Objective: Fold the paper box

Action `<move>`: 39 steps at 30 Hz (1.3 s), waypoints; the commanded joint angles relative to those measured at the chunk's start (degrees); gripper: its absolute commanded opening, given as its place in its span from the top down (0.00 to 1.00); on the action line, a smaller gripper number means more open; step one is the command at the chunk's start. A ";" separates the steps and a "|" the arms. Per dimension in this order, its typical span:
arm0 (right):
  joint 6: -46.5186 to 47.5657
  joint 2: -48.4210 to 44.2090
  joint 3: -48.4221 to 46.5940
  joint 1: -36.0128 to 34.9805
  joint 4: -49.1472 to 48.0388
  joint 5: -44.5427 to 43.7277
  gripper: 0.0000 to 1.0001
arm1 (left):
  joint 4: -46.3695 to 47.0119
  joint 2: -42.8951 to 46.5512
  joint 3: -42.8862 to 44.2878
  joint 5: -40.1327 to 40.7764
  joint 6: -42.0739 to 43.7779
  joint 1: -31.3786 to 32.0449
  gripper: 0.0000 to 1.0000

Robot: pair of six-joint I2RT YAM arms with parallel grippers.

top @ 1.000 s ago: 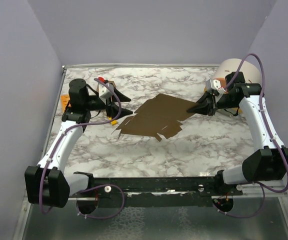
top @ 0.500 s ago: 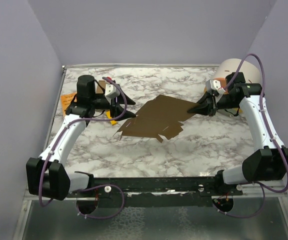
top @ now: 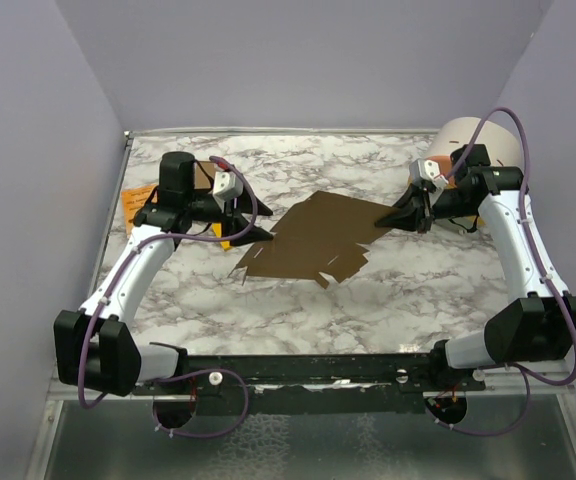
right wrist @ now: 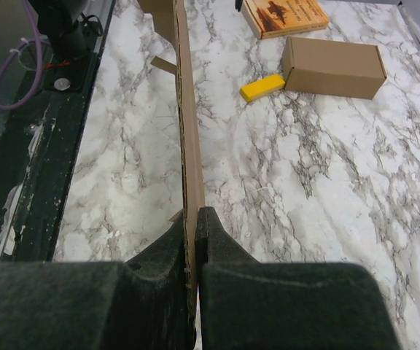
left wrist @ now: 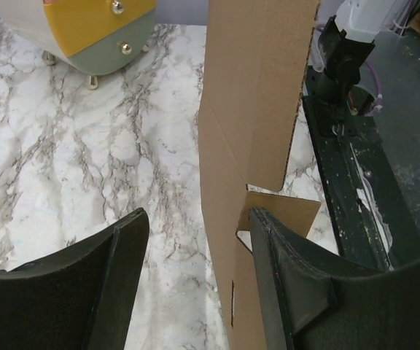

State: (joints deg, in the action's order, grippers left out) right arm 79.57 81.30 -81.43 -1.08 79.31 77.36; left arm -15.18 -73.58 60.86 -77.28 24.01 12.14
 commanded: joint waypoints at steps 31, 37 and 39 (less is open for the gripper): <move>-4.36 -1.08 0.26 -0.15 -4.07 0.95 0.99 | -0.15 -2.61 2.07 1.09 0.77 2.88 0.73; -6.65 -1.07 0.63 -0.15 -5.75 0.52 0.99 | 0.90 -2.54 2.19 3.45 -0.08 2.89 0.91; -6.87 -1.05 0.74 -0.15 -5.91 0.61 0.99 | 1.29 -2.55 2.24 3.78 -0.35 2.89 0.92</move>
State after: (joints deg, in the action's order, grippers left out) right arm 74.59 81.30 -81.03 -1.06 75.42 76.66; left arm -15.57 -76.36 61.47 -75.42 23.86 14.72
